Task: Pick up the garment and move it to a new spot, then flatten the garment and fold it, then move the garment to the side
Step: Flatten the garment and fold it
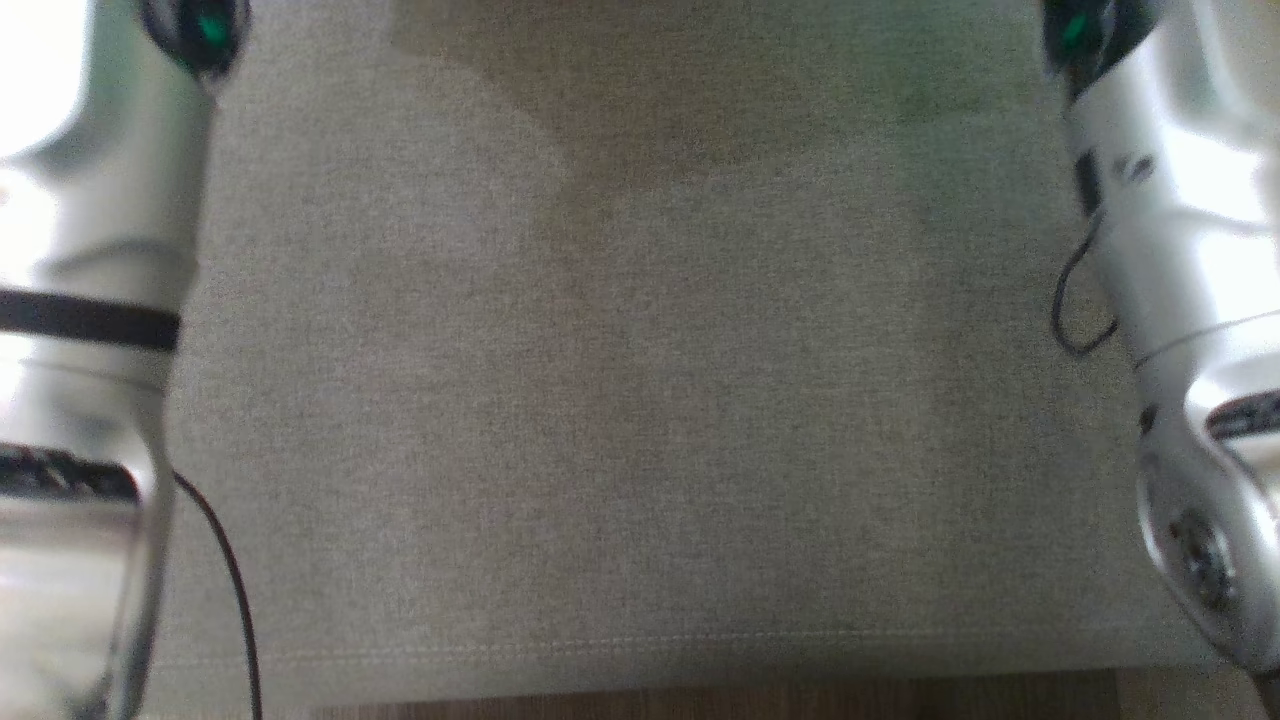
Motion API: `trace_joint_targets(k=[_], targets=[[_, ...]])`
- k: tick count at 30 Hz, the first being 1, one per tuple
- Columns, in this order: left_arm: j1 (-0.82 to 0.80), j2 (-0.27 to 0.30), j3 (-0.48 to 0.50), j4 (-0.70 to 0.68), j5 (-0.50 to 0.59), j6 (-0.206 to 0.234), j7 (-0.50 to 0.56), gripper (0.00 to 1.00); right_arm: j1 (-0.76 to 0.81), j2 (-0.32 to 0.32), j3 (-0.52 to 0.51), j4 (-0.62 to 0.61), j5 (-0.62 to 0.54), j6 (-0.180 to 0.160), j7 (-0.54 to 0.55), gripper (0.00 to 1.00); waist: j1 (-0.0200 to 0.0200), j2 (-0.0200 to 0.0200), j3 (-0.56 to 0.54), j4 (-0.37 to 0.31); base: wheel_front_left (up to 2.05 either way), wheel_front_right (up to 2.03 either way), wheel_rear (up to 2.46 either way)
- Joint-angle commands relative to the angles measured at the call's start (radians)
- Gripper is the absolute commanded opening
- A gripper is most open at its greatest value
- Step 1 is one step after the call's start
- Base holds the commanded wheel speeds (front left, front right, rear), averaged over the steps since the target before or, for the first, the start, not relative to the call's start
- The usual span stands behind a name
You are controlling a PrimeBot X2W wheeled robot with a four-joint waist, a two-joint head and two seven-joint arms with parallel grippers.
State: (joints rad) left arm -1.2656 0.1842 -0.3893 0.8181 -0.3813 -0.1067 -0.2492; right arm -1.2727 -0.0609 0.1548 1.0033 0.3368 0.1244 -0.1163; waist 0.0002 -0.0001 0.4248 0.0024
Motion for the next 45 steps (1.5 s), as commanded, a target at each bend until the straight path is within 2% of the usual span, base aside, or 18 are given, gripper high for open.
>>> trace_joint_targets(k=[1,6,12,22,32,36,45], targets=[[0.002,0.033,0.014,-0.009,-0.002,-0.002,-0.010,0.00,0.009,0.011,0.025,0.003,0.019,0.006,-0.013,0.00,-0.0002,0.0001,0.007,0.004,0.00,0.00,0.00],[0.107,0.022,0.007,-0.011,0.005,-0.013,-0.012,0.00,0.062,0.011,0.076,0.081,0.052,0.006,-0.009,0.00,-0.0002,0.0001,-0.004,0.006,0.00,0.00,0.00],[0.303,0.025,-0.020,-0.048,0.022,-0.021,-0.012,0.00,0.146,0.011,0.140,0.138,0.086,0.006,0.019,0.00,-0.0002,0.0001,-0.073,0.007,0.00,0.00,0.00],[0.565,0.051,-0.151,-0.130,0.041,-0.024,-0.012,0.00,0.335,-0.056,0.276,0.116,0.151,0.006,0.126,0.00,-0.0002,0.0001,-0.211,-0.002,0.00,0.00,0.00],[0.732,0.086,-0.246,-0.214,0.036,-0.024,-0.013,0.00,0.491,-0.201,0.401,-0.039,0.251,0.006,0.227,0.00,-0.0002,0.0001,-0.311,-0.018,0.00,0.00,0.00],[0.801,0.095,-0.270,-0.266,0.030,-0.020,0.001,0.00,0.563,-0.264,0.442,-0.130,0.318,0.006,0.302,0.00,-0.0002,0.0001,-0.354,-0.027,0.00,0.00,0.00],[0.995,0.151,-0.298,-0.518,-0.006,0.023,0.097,0.00,0.764,-0.472,0.472,-0.426,0.507,0.006,0.513,0.00,-0.0002,0.0001,-0.440,-0.034,0.00,0.00,0.00]])
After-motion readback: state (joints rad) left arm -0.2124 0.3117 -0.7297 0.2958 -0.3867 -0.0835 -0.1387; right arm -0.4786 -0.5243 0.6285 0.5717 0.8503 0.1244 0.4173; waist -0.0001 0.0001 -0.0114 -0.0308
